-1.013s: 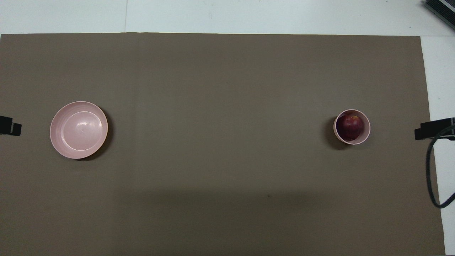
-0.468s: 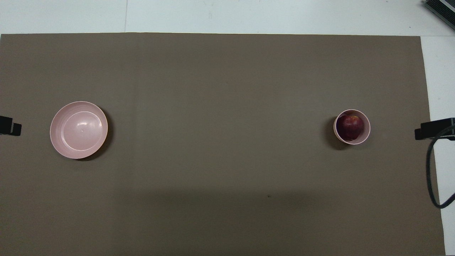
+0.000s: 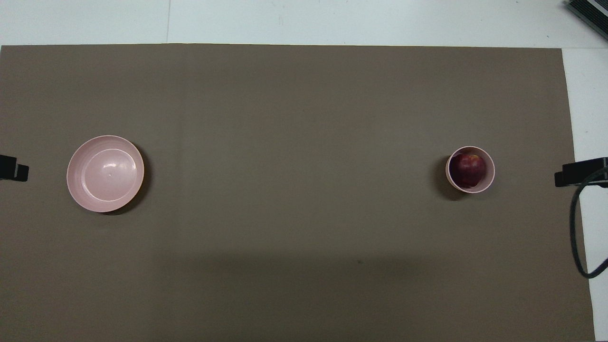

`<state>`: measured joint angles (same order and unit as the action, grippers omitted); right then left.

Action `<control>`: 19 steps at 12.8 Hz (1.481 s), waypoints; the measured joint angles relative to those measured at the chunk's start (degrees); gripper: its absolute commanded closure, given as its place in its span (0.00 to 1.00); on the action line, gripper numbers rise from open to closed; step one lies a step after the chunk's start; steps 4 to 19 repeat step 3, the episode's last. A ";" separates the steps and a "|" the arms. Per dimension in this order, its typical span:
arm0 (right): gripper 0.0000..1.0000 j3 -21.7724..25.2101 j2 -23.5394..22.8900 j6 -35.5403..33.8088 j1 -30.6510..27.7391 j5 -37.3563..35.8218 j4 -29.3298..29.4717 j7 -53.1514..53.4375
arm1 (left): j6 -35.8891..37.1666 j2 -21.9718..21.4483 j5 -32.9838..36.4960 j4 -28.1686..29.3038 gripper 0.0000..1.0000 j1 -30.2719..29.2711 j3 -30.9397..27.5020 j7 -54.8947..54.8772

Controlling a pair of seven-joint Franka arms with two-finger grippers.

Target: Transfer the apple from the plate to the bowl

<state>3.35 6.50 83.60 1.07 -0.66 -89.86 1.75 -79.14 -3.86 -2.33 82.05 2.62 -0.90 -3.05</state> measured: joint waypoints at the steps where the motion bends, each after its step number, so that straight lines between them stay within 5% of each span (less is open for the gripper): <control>1: 0.00 0.48 0.00 0.00 -0.02 -0.06 0.00 0.00 | 0.00 0.00 0.00 0.00 0.00 0.00 0.00 0.00; 19: 0.00 1.26 0.00 0.00 0.07 -0.08 -0.01 0.00 | 0.00 0.00 0.00 0.00 0.00 0.00 0.00 0.00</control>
